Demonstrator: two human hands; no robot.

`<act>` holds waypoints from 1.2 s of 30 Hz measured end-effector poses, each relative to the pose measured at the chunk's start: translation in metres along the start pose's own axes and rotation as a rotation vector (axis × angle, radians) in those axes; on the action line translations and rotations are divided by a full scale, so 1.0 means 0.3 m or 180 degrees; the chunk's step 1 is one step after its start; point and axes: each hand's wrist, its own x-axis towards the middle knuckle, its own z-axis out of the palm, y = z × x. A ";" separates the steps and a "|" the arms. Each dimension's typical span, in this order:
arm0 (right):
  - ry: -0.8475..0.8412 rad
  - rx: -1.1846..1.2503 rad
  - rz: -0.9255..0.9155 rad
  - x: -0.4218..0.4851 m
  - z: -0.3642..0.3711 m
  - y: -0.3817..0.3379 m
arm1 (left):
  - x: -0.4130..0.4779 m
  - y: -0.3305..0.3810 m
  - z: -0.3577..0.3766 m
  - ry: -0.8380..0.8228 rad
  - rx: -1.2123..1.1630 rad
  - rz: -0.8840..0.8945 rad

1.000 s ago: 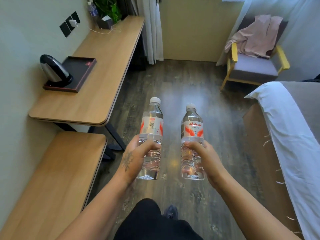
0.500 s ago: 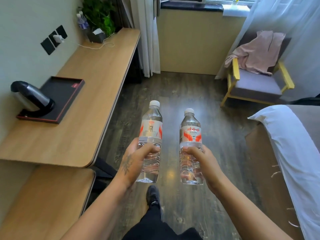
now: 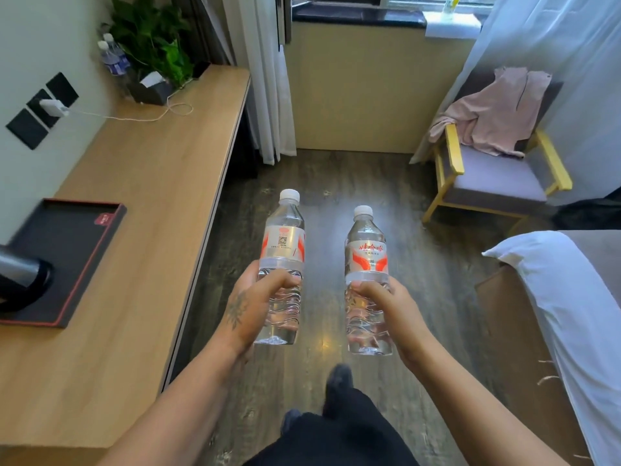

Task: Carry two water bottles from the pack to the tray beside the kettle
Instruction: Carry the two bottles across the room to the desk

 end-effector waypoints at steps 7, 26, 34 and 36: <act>-0.0144 0.0082 -0.0010 0.392 -0.035 -0.153 | 0.352 0.161 0.073 0.0137 -0.0074 0.0005; -0.0449 -0.0165 0.0167 1.167 -0.021 -0.563 | 1.052 0.544 0.145 0.0389 -0.0404 -0.0041; -0.0261 -0.0114 0.0182 1.339 0.105 -0.674 | 1.269 0.670 0.056 0.0284 -0.0331 -0.0023; -0.0286 -0.0159 0.0144 1.375 0.152 -0.707 | 1.303 0.695 0.017 0.0292 -0.0328 -0.0013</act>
